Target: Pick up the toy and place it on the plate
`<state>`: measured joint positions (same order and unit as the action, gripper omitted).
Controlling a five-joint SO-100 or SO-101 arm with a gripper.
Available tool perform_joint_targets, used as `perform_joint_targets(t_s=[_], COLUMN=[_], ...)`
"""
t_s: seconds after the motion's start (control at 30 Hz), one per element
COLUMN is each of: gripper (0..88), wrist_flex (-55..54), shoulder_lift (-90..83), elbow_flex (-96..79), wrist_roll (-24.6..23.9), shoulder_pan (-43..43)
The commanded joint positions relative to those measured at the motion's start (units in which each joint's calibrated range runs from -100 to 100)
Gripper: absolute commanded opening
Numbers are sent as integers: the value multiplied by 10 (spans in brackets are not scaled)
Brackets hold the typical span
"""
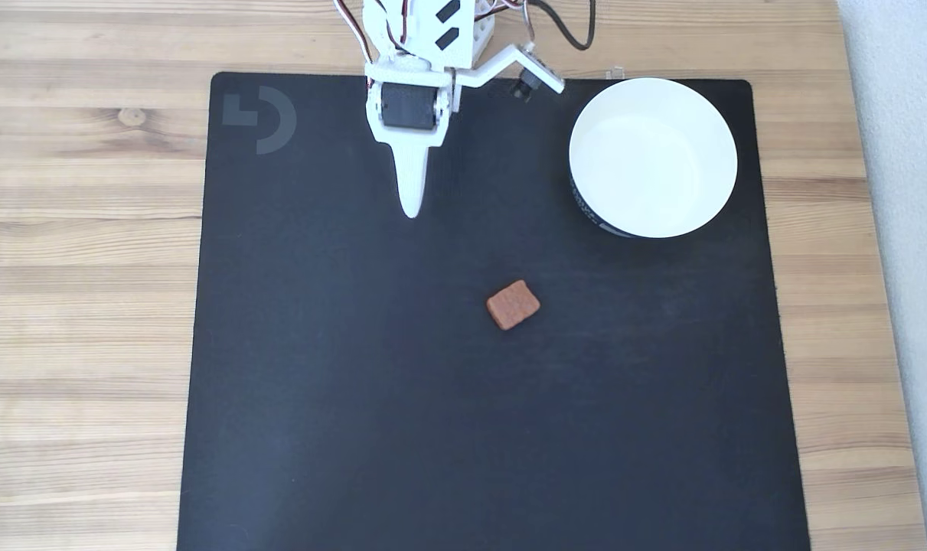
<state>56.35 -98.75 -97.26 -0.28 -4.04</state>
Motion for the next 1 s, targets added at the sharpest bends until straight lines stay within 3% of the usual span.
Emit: perform_joint_targets(t_s=[0.0, 0.97], gripper=[26, 26], wrist_flex=[20, 8], shoulder_lift=[29, 610], elbow_flex=[74, 585], wrist_roll=[-3, -24], shoulder_pan=[5, 109])
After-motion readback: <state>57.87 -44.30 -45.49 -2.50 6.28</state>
